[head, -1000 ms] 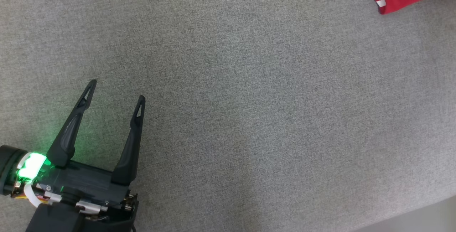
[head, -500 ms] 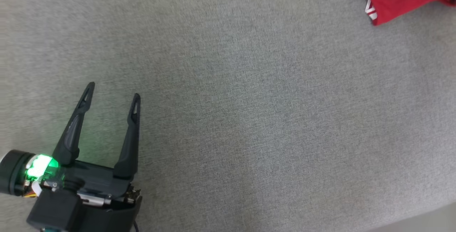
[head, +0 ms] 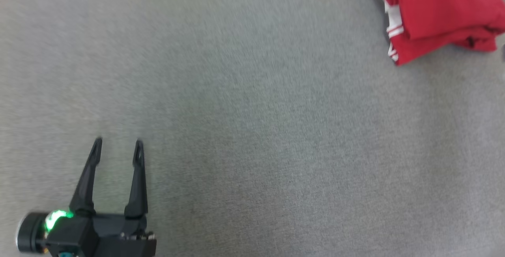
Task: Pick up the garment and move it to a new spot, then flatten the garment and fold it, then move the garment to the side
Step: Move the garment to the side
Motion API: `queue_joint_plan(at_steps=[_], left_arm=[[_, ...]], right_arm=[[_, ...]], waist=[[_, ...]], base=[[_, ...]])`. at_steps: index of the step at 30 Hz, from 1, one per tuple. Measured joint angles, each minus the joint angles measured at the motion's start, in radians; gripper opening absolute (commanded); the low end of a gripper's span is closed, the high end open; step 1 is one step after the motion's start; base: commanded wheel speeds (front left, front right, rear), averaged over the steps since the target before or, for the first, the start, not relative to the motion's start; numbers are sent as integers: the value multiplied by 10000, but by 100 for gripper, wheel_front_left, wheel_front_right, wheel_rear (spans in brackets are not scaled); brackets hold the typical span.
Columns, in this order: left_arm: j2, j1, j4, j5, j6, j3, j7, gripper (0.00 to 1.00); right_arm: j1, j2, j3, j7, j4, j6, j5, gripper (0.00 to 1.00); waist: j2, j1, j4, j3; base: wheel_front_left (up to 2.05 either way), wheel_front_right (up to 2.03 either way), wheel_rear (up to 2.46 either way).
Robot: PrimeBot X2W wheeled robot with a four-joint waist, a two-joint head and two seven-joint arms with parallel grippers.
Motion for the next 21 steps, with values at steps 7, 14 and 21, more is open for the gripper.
queue_joint_plan(at_steps=[7, 14, 21], left_arm=[[-426, 639, 449, -4, -77, 460, 0, 100], [-646, 971, 650, 42, -186, 612, 0, 100], [-731, 1008, 1051, 92, -196, 826, 0, 100]], right_arm=[[2864, 1446, -1216, -21, -2403, 0, -681, 100], [5315, 2826, -1647, -23, -4213, 0, -890, 100], [7466, 3756, -1979, -21, -5365, 0, -1104, 100]], waist=[[-1, -1, 334, -1124], [0, -1, 717, -2002], [0, 1, 1209, -2555]], base=[[0, 0, 0], [0, 0, 0], [0, 0, 0]])
